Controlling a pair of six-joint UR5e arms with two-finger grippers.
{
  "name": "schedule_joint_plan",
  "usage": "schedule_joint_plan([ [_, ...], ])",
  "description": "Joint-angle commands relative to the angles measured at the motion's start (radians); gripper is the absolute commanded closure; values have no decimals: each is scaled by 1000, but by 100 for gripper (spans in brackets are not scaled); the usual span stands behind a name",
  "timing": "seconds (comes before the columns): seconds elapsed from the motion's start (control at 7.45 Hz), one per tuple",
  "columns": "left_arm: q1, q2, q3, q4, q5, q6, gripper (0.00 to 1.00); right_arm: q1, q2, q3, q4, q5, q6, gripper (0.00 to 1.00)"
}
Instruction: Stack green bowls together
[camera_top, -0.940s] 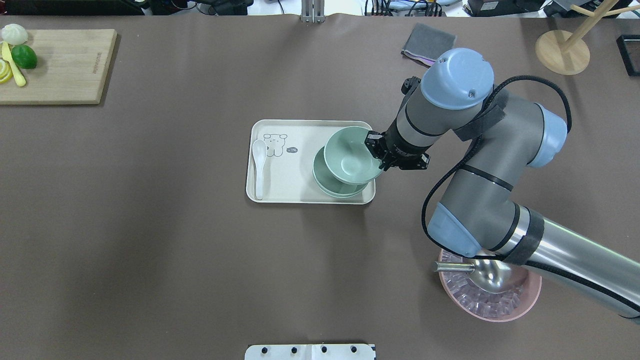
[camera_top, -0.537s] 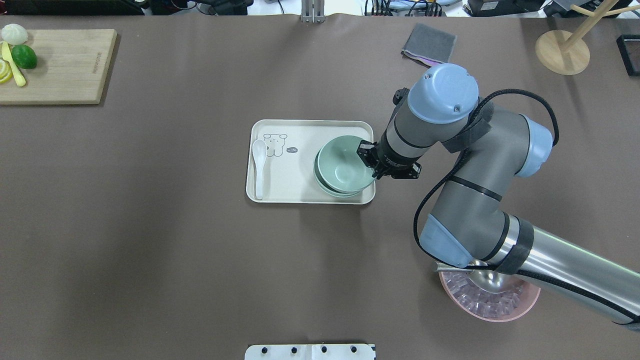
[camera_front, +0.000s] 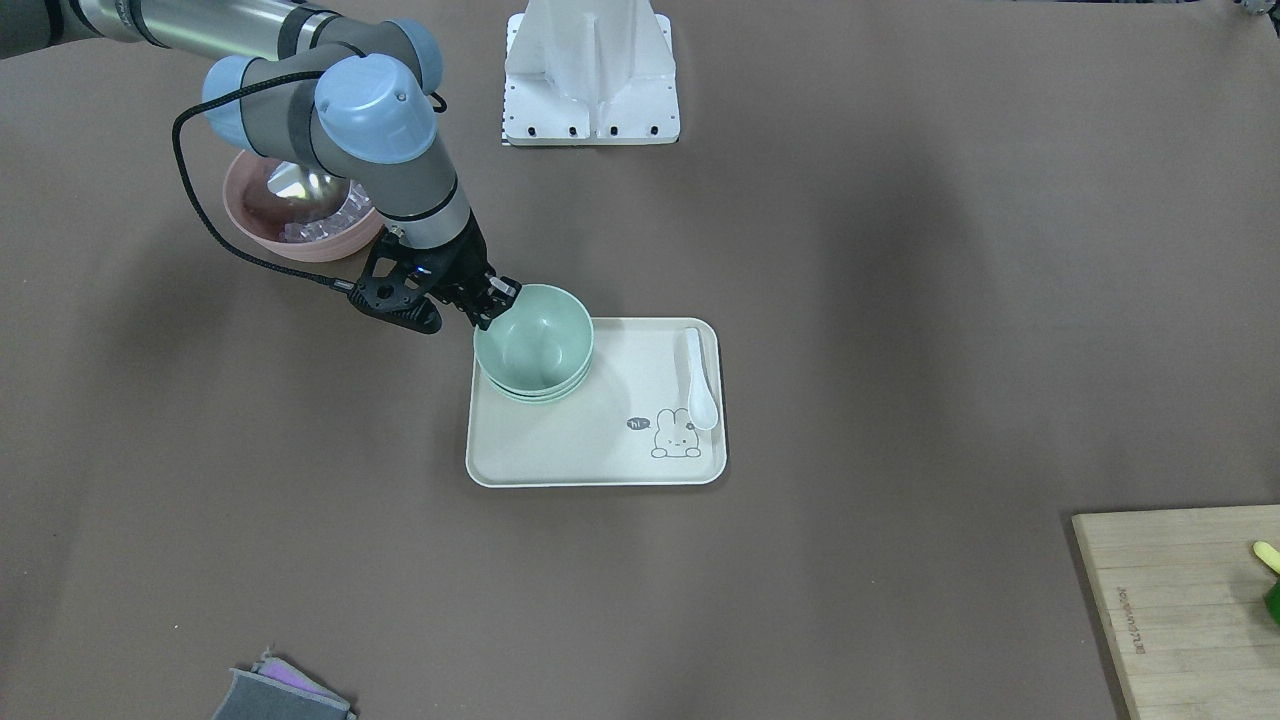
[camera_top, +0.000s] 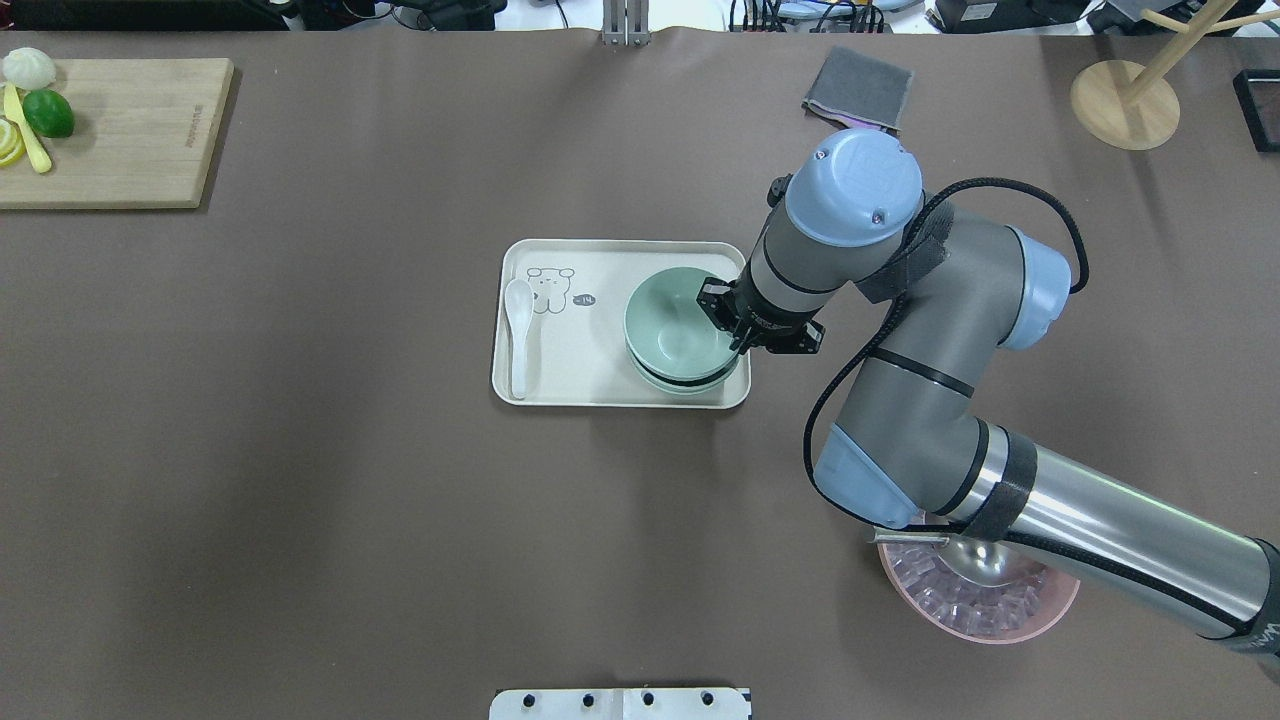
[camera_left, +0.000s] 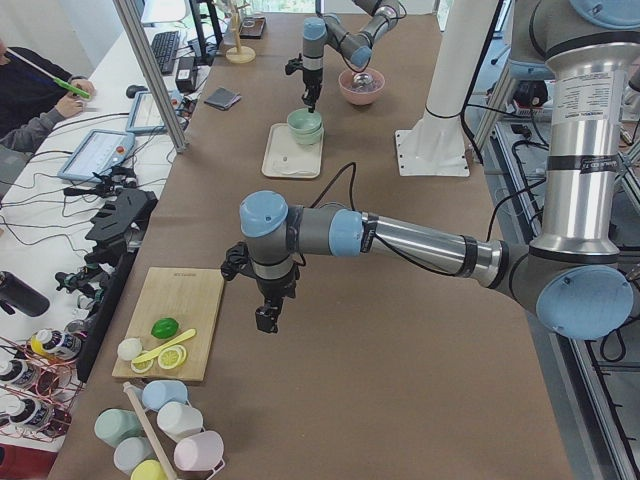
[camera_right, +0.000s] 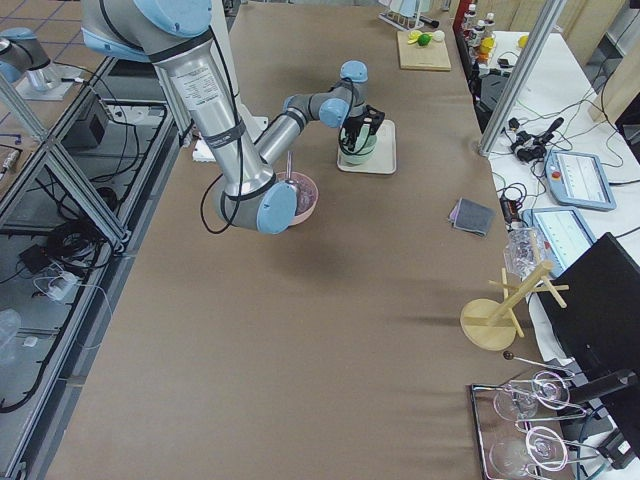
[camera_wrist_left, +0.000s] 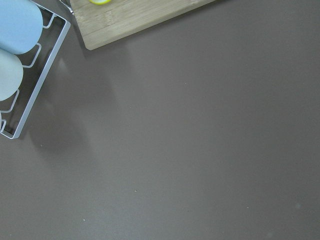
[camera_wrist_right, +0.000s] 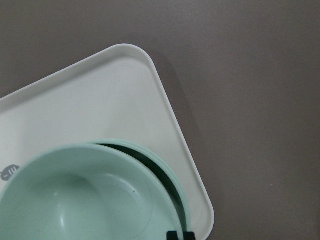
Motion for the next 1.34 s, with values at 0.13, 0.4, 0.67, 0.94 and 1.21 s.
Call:
schedule_joint_plan([
  [0.13, 0, 0, 0, 0, 0, 0, 2, -5, 1, -11, 0, -1, 0, 100],
  [0.4, 0, -2, 0, 0, 0, 0, 2, -9, 1, -12, 0, -1, 0, 100],
  [0.67, 0, -2, 0, 0, 0, 0, 2, -9, 1, -12, 0, -8, 0, 100],
  [0.94, 0, -2, 0, 0, 0, 0, 2, -8, 1, -12, 2, -8, -2, 100],
  [1.21, 2, -2, 0, 0, 0, 0, 2, -9, -1, -12, 12, -9, -9, 100],
])
